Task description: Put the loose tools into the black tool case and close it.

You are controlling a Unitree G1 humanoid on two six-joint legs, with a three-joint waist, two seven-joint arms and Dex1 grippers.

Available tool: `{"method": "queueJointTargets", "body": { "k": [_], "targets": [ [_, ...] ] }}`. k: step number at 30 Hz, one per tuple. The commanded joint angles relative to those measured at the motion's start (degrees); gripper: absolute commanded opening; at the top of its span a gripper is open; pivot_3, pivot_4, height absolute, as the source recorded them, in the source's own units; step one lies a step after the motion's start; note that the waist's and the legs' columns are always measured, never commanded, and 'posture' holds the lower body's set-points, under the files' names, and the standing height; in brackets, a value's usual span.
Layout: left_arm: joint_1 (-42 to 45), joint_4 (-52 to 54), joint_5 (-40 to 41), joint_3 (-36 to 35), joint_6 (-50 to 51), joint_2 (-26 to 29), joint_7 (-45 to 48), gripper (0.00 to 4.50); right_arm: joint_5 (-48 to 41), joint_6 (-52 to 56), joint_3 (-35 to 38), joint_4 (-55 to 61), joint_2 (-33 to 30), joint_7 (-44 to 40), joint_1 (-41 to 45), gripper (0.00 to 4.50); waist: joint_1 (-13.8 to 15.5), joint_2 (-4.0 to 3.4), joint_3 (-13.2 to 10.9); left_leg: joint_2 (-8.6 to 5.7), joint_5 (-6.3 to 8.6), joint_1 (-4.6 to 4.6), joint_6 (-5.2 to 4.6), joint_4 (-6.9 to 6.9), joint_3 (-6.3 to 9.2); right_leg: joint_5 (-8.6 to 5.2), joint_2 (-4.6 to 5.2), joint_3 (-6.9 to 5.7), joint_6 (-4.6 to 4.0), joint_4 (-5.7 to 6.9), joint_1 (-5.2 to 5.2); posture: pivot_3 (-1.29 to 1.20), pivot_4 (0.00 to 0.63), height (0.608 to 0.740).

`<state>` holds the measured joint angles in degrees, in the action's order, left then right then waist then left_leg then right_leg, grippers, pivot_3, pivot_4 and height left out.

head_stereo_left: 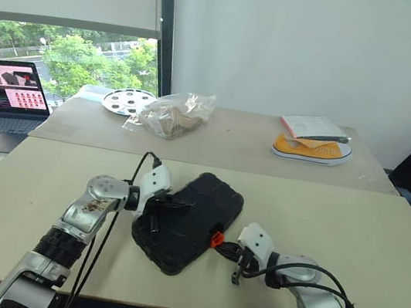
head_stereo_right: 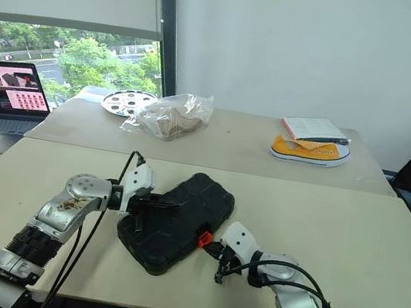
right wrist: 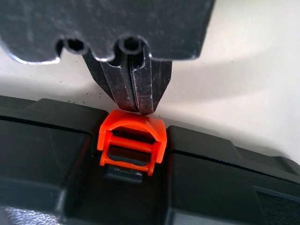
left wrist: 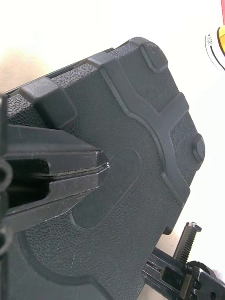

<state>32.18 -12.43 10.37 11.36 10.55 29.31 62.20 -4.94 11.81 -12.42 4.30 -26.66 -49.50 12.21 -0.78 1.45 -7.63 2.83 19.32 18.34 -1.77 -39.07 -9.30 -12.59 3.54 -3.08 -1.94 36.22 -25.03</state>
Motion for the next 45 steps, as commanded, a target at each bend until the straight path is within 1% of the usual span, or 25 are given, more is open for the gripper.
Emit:
{"method": "queueJointTargets", "body": {
  "k": [1,9,14,19,24,28,34,37,40,45],
  "targets": [
    [-3.67,-2.83,-2.71,3.08,2.38,0.07,0.0,0.0,-3.27,-3.8,3.73,5.56,-0.19,0.4,0.32,0.04,0.02,-0.01,0.0,0.0,-0.11,0.0,0.2,0.01,0.0,0.0,0.0,0.0,0.0,-0.02,-0.01,0.0,0.15,0.74],
    [-3.83,-2.75,-2.74,3.16,2.51,0.31,0.35,0.0,-4.74,-3.39,5.12,8.71,-1.92,-0.5,-1.46,0.04,0.0,-0.01,0.0,-0.01,-0.12,0.01,0.22,0.09,-0.01,0.0,-0.01,0.02,0.0,-0.09,-0.01,0.0,0.15,0.74],
    [-3.21,-3.66,-2.93,3.35,2.16,0.07,0.56,0.0,-5.5,-2.16,4.87,9.5,-1.82,-0.38,-0.39,0.04,-0.04,-0.01,0.0,0.0,-0.07,0.0,0.12,0.1,-0.01,0.0,-0.01,0.03,0.0,-0.08,-0.01,0.0,0.15,0.74],
    [-3.21,-3.84,-3.0,3.43,2.05,-0.04,0.69,0.0,-9.48,1.12,4.93,12.44,-1.14,-1.18,-0.5,0.04,-0.05,-0.01,0.0,0.01,0.01,-0.01,-0.01,0.1,0.0,0.0,-0.01,0.02,0.0,-0.07,0.0,0.0,0.15,0.74],
    [-3.05,-4.48,-3.15,3.6,1.82,-0.3,0.79,0.0,-7.68,1.62,3.83,11.24,-1.22,0.05,-0.67,0.04,0.08,-0.04,0.01,0.02,0.01,-0.03,-0.01,0.11,0.01,0.0,-0.01,0.01,-0.01,-0.06,0.0,0.0,0.15,0.74],
    [-3.18,-4.4,-3.13,3.59,1.85,-0.35,0.92,0.0,-9.14,2.7,6.23,12.8,-3.47,-0.23,-2.72,0.04,0.14,-0.06,0.03,-0.03,0.0,-0.01,-0.01,0.1,-0.01,-0.01,-0.04,-0.02,0.0,-0.12,0.0,0.0,0.15,0.74],
    [-2.82,-4.76,-3.31,3.75,1.65,-0.38,1.25,0.0,-14.88,5.13,10.17,17.63,-6.1,-1.51,-8.29,0.04,0.23,-0.08,0.04,-0.07,-0.02,0.02,0.03,0.1,-0.03,-0.05,-0.01,0.0,0.06,-0.18,0.03,0.0,0.15,0.74],
    [-2.72,-4.83,-3.31,3.74,1.57,-0.32,1.39,0.0,-13.05,5.12,8.89,16.86,-6.85,-1.03,-9.3,0.04,0.27,-0.07,0.04,-0.07,0.07,0.01,-0.13,0.1,-0.02,-0.08,0.0,0.01,0.12,-0.18,0.04,0.0,0.15,0.74],
    [-2.66,-4.88,-3.35,3.9,1.53,-0.18,1.66,0.0,-9.61,4.41,6.66,12.34,-5.07,1.82,-6.97,0.04,0.21,-0.07,0.04,-0.07,0.13,-0.01,-0.23,0.09,-0.01,-0.08,0.01,0.01,0.12,-0.16,0.05,0.0,0.15,0.74],
    [-2.44,-5.24,-3.5,3.86,1.36,-0.02,1.76,0.0,-7.09,2.09,3.67,7.28,-3.26,1.62,-3.07,0.04,0.19,-0.09,0.05,-0.07,0.1,0.0,-0.18,0.11,-0.01,-0.08,-0.03,0.0,0.11,-0.15,0.02,0.0,0.15,0.74]
  ]
}}
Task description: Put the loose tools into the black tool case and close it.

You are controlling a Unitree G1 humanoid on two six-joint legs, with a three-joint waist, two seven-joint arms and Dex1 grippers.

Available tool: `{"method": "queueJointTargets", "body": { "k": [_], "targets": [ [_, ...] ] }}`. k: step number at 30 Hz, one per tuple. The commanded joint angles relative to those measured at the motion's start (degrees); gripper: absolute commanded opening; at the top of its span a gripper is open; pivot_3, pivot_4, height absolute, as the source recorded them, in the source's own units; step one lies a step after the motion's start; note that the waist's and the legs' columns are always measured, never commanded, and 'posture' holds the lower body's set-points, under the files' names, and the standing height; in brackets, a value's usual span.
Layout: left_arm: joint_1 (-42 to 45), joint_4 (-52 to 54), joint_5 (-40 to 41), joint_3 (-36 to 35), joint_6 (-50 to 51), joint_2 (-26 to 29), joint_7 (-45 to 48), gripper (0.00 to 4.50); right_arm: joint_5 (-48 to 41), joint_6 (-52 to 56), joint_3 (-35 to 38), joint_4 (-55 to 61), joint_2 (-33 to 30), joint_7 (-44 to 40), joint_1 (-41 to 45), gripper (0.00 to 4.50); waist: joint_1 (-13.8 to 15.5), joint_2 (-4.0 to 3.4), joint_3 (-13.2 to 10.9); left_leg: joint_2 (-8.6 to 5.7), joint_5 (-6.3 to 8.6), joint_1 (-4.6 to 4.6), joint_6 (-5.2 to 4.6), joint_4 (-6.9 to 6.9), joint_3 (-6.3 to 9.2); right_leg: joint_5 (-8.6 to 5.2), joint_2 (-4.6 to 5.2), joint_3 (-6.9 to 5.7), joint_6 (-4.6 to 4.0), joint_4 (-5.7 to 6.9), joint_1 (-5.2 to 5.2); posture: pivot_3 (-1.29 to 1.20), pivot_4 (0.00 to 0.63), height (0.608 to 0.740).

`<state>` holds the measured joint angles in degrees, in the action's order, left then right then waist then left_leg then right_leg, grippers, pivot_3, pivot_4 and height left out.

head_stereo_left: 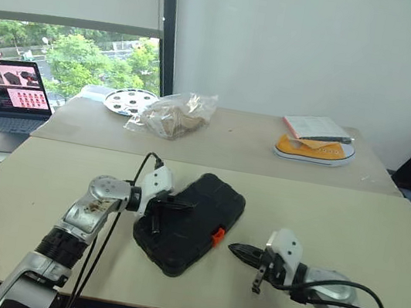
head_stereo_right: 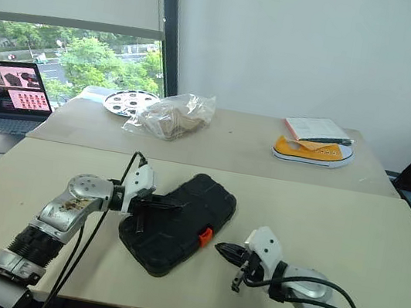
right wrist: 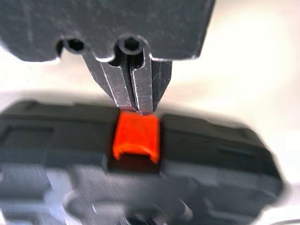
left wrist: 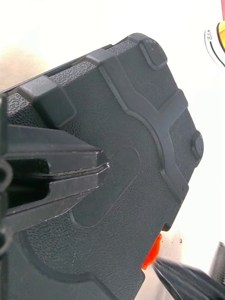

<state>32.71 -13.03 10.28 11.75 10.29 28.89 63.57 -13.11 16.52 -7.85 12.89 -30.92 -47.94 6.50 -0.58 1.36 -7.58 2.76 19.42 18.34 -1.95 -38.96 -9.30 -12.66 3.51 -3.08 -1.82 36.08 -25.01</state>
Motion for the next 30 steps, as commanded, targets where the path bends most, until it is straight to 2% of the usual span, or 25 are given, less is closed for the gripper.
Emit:
{"method": "queueJointTargets", "body": {
  "k": [1,6,15,17,20,24,25,28,30],
  "targets": [
    [-2.92,-4.66,-3.55,3.49,1.54,0.48,0.37,0.0,1.32,-3.11,-1.35,-2.18,1.5,-0.01,3.54,0.04,-0.01,0.0,0.0,0.0,-0.02,0.0,0.02,0.0,0.0,0.0,-0.01,-0.01,0.0,0.0,0.0,0.0,0.15,0.74],
    [-3.41,-4.18,-3.28,2.73,1.27,0.96,0.0,0.0,0.85,-4.97,-1.89,-3.36,3.24,-0.98,6.47,0.04,-0.22,0.01,0.0,-0.01,-0.06,-0.01,0.11,-0.01,-0.02,0.0,-0.01,0.0,-0.01,-0.01,0.02,0.0,0.15,0.74],
    [-6.17,-2.31,-0.32,-0.56,-1.33,0.56,0.61,0.0,-1.3,-3.68,-0.67,-0.87,2.61,-2.45,6.21,0.04,-0.63,-0.02,0.01,0.11,-0.1,-0.04,0.18,0.03,-0.02,0.01,0.02,0.07,-0.05,0.05,-0.02,0.0,0.15,0.74],
    [-7.35,-1.17,1.19,-2.85,-3.22,0.9,0.6,0.0,-1.47,-4.31,-0.08,-0.79,1.69,-3.28,5.49,0.04,-0.7,-0.02,0.01,0.11,-0.19,-0.04,0.33,0.05,-0.04,0.02,0.0,0.08,-0.08,0.05,-0.04,0.0,0.15,0.74],
    [-11.1,3.52,7.39,-10.11,-5.11,2.29,1.51,0.0,-3.93,-4.15,3.39,1.92,-1.4,-5.45,2.61,0.04,-0.77,-0.05,-0.02,0.11,-0.29,-0.01,0.52,0.13,-0.06,0.0,0.01,0.11,-0.12,0.03,-0.13,0.0,0.15,0.74],
    [-20.81,11.71,12.92,-18.76,-0.97,9.31,2.71,1.03,-8.15,-5.6,10.83,4.73,-5.82,-8.03,-2.41,1.07,-1.17,-0.04,-0.1,0.16,-0.32,-0.03,0.62,0.16,-0.04,0.2,-0.02,0.09,-0.51,0.02,-0.39,0.0,0.15,0.74],
    [-22.56,12.61,13.23,-19.97,-1.3,10.44,2.6,1.48,-8.68,-5.94,11.86,4.91,-6.58,-8.58,-3.28,1.54,-1.06,0.01,-0.13,0.14,-0.29,-0.01,0.65,0.24,-0.06,0.18,-0.04,0.1,-0.52,-0.01,-0.51,0.0,0.15,0.74],
    [-30.86,14.03,12.67,-26.72,-3.01,14.02,0.49,2.37,-8.33,-11.13,15.58,3.2,-9.58,-11.87,-6.91,2.47,-0.69,0.03,-0.16,0.11,-0.22,0.16,0.6,0.28,-0.09,0.11,-0.01,0.02,-0.5,-0.08,-0.69,0.0,0.15,0.74],
    [-37.37,14.05,11.22,-30.5,-6.35,15.41,-0.08,3.12,-8.75,-19.26,17.6,-0.59,-10.11,-15.88,-7.73,3.15,-0.36,0.12,-0.26,0.09,-0.13,0.19,0.55,0.31,-0.13,0.05,0.01,0.04,-0.44,-0.1,-0.75,0.0,0.15,0.74]
  ]
}}
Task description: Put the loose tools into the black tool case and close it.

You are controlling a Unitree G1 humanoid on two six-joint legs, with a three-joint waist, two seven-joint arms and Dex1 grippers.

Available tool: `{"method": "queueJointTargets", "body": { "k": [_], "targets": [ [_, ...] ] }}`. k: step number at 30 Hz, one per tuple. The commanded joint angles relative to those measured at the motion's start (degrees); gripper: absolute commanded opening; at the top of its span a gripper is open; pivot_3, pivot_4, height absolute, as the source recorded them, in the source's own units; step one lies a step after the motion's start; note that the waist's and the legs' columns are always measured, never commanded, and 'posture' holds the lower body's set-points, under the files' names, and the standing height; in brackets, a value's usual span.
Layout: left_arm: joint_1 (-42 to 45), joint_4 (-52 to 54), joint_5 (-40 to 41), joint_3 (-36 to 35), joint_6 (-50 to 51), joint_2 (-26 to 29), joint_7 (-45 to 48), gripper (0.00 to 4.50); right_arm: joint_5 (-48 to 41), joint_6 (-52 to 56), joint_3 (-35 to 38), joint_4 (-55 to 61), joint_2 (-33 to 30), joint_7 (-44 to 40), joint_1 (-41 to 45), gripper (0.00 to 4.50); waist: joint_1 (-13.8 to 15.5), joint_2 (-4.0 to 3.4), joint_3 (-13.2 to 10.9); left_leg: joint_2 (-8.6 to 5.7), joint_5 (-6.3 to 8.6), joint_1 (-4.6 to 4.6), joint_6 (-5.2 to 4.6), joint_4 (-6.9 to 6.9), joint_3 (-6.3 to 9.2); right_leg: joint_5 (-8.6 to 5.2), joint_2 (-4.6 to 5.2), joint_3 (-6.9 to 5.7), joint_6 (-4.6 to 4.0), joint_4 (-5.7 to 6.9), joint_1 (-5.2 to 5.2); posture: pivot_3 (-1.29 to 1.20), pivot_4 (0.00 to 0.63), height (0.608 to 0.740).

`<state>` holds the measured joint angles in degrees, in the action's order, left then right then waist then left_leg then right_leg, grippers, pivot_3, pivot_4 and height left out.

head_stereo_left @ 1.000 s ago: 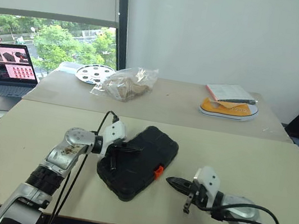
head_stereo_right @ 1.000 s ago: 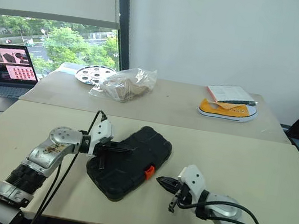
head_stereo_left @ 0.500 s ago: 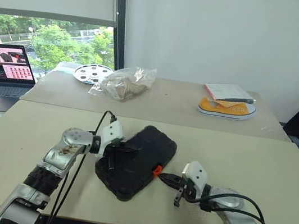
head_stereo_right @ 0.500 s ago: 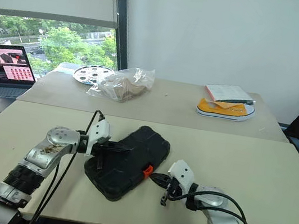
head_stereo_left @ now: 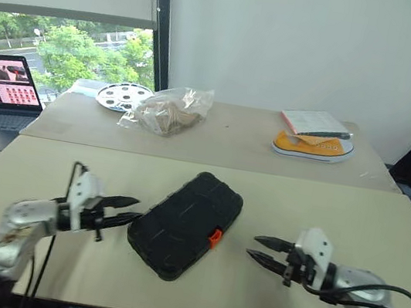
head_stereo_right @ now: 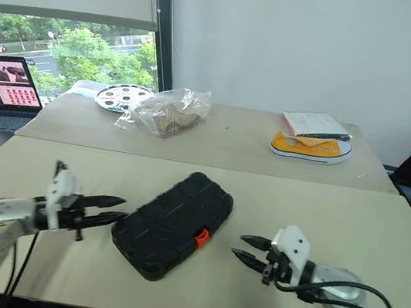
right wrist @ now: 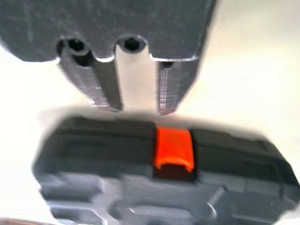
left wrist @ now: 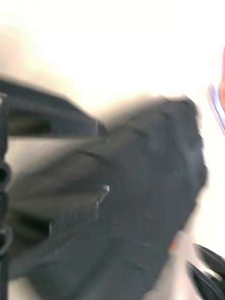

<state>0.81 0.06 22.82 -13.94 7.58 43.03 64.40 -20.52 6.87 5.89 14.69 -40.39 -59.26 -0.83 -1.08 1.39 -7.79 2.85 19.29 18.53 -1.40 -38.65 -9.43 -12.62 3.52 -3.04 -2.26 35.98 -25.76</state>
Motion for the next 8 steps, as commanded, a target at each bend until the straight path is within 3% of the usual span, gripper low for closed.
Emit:
{"method": "queueJointTargets", "body": {
  "k": [1,4,8],
  "targets": [
    [-7.98,0.86,-1.82,-6.02,-4.37,1.68,-1.16,3.48,-0.87,-12.67,4.5,-4.38,-0.93,-5.51,-0.6,3.46,0.27,0.13,-0.1,0.0,0.04,0.03,-0.02,-0.01,-0.04,-0.01,0.0,-0.01,0.01,-0.02,-0.05,0.0,0.15,0.74],
    [-12.66,1.54,-2.45,-7.75,-5.26,1.81,-2.09,4.49,-1.73,-13.2,6.01,-9.06,-1.93,-6.43,0.26,4.47,0.76,0.22,-0.15,-0.04,0.11,0.36,-0.14,-0.2,-0.14,-0.01,-0.01,-0.16,0.01,-0.02,-0.3,0.0,0.15,0.74],
    [-13.95,2.54,-2.45,-8.52,-7.47,0.49,-4.2,4.49,-1.86,-15.01,5.94,-12.47,-2.18,-7.85,1.98,4.47,1.51,0.21,-0.16,-0.08,0.12,0.59,-0.19,-0.37,-0.15,0.01,0.04,-0.61,-0.01,-0.02,-0.42,0.0,0.15,0.74]
  ]
}}
